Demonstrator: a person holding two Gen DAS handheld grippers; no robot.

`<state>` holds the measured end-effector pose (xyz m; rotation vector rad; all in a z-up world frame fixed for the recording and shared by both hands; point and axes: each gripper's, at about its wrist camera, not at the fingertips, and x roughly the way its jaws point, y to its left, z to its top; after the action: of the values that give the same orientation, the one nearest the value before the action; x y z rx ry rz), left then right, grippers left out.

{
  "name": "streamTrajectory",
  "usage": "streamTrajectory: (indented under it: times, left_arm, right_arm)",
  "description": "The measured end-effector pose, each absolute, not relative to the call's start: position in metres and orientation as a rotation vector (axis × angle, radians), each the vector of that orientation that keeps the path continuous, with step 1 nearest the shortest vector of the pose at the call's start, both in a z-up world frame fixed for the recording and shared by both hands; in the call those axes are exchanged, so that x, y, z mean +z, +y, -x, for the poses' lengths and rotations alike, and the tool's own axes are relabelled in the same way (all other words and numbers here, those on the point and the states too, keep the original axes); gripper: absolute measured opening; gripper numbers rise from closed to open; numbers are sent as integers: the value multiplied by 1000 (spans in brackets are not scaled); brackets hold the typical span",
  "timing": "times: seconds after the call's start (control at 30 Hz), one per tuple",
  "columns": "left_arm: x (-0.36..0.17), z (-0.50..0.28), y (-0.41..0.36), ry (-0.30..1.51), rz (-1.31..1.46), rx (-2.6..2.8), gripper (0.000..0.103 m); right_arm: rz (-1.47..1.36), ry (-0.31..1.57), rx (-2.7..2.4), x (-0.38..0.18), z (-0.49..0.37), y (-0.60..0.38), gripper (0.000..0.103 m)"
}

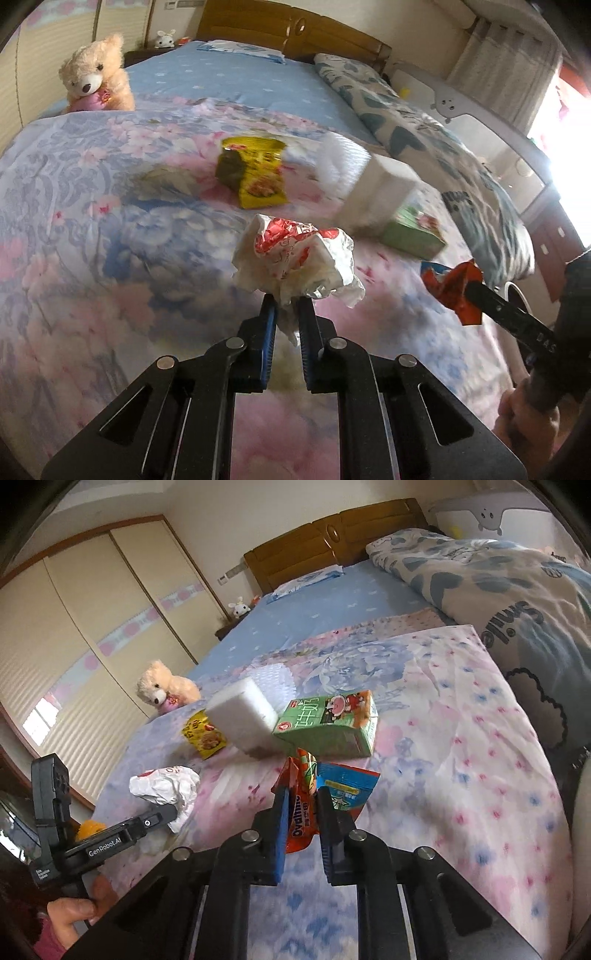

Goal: Collect trash
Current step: 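Carry the tissue and wrapper over the bin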

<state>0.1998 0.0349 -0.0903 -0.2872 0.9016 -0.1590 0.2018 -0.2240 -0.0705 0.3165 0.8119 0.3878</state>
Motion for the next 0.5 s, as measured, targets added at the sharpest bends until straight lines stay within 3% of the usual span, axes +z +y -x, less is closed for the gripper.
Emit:
streamTrajectory:
  times: [0.5]
  left_arm:
    - [-76,-171,-40,902,205,-331,11]
  right_arm:
    - [-382,776,327,-60,-143,-276,15]
